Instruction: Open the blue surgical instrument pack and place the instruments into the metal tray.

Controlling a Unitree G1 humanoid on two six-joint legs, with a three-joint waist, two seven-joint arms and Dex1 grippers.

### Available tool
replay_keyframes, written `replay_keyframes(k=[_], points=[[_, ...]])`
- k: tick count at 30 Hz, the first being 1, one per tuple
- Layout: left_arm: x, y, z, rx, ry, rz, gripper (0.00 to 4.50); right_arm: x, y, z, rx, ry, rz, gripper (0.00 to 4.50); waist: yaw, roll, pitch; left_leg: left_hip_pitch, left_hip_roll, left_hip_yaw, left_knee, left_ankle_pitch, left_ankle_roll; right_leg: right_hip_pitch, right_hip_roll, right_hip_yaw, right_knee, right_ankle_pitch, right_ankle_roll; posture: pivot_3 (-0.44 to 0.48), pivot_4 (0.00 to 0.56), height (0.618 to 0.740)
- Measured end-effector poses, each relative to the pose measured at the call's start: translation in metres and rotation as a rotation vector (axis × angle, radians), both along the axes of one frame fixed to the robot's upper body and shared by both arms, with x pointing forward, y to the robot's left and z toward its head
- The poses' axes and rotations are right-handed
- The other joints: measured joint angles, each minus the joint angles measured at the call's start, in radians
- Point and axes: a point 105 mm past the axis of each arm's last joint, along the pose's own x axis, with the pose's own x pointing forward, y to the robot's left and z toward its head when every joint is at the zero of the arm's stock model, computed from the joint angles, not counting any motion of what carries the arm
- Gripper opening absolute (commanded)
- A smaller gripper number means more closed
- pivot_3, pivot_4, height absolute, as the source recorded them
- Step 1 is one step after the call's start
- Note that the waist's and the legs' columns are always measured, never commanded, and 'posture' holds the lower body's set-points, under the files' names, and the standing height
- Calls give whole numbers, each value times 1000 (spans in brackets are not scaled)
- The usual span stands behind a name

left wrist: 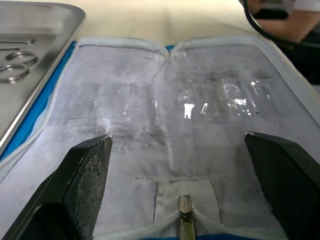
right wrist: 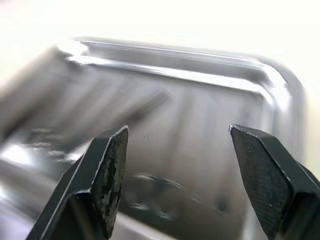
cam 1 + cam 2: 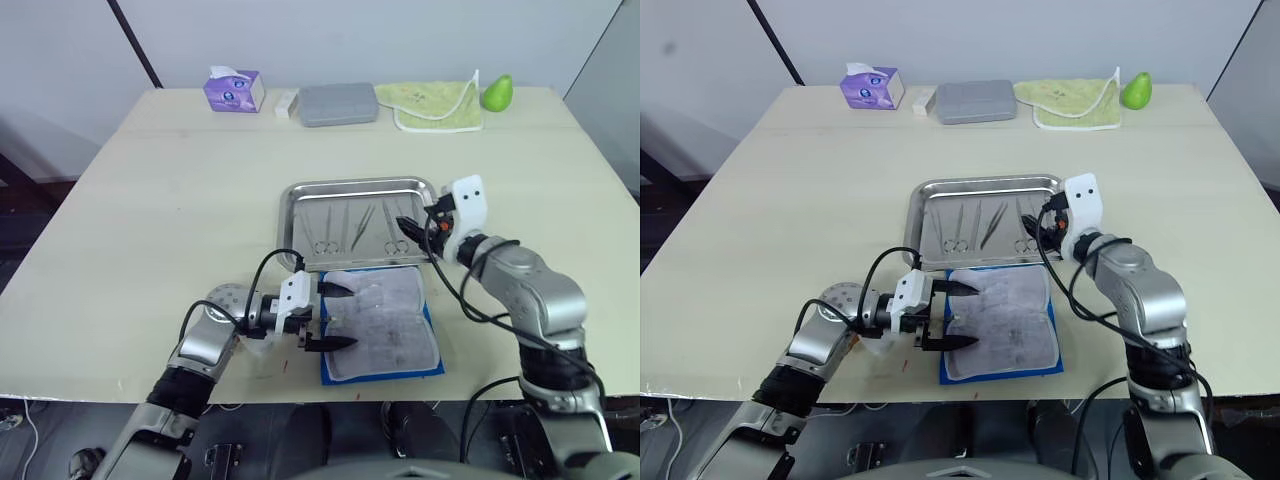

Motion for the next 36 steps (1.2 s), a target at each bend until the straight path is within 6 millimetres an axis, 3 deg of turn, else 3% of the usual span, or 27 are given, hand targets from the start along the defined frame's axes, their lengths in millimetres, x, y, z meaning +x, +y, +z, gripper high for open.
replay_keyframes(k=[5,6,10,11,12,14,20,21,22,27,30,36], points=[[-5,8,27,-150,71,68,4500,-32,-4,12,48,-102,203,3366,3,-10,9,-1,1,-1,0,0,0,-1,0,-1,0,1,-1,0,150,740],[-5,13,40,-196,87,113,4500,-42,-10,8,39,-98,253,3366,4,-13,12,-2,1,-1,1,0,0,0,-1,-1,0,1,-1,0,150,740],[-3,28,60,-256,115,246,4500,-60,-23,-2,-5,-76,347,3366,5,-16,16,-2,1,-2,2,0,0,0,-2,0,0,1,-1,0,150,740],[-4,31,62,-259,125,262,4500,-62,-26,-3,-8,-71,355,3773,5,-16,16,-1,1,-2,2,0,0,0,-2,0,0,1,-1,0,150,740],[-7,36,63,-261,144,285,4500,-66,-30,-4,-12,-73,367,3894,5,-17,17,-1,1,-2,2,0,0,0,-1,0,0,1,-1,0,150,740],[-15,53,61,-263,192,339,4500,-76,-44,-9,-42,-66,391,4364,5,-17,17,-1,1,-2,1,0,0,0,-1,-1,0,0,-1,0,150,740],[-26,77,56,-251,230,441,4500,-95,-69,-19,-58,-34,407,4364,9,-18,19,-1,1,0,2,0,0,0,-1,-1,0,0,-1,0,150,740],[-36,94,52,-229,246,500,4500,-116,-95,-29,-86,12,383,4364,14,-19,19,-1,1,0,2,0,-1,0,-2,-1,-1,-1,1,0,150,740],[-41,105,48,-213,260,539,4500,-122,-109,-35,-94,48,348,4364,14,-19,20,-1,1,1,2,0,-1,0,-2,-1,-1,-1,0,0,150,740],[-58,148,40,-167,292,698,4500,-155,-162,-42,-134,94,217,4364,13,-19,20,1,1,2,2,0,-1,0,-2,0,0,-4,0,0,150,740],[-66,161,35,-116,286,748,4500,-165,-171,-44,-149,100,194,4364,8,-20,21,3,2,2,3,0,-1,0,-2,1,0,-4,-1,0,150,740],[-68,172,29,-67,284,797,4500,-168,-172,-45,-151,86,194,4364,10,-20,21,3,3,2,6,0,-1,1,-5,3,1,-3,-1,0,150,740]])
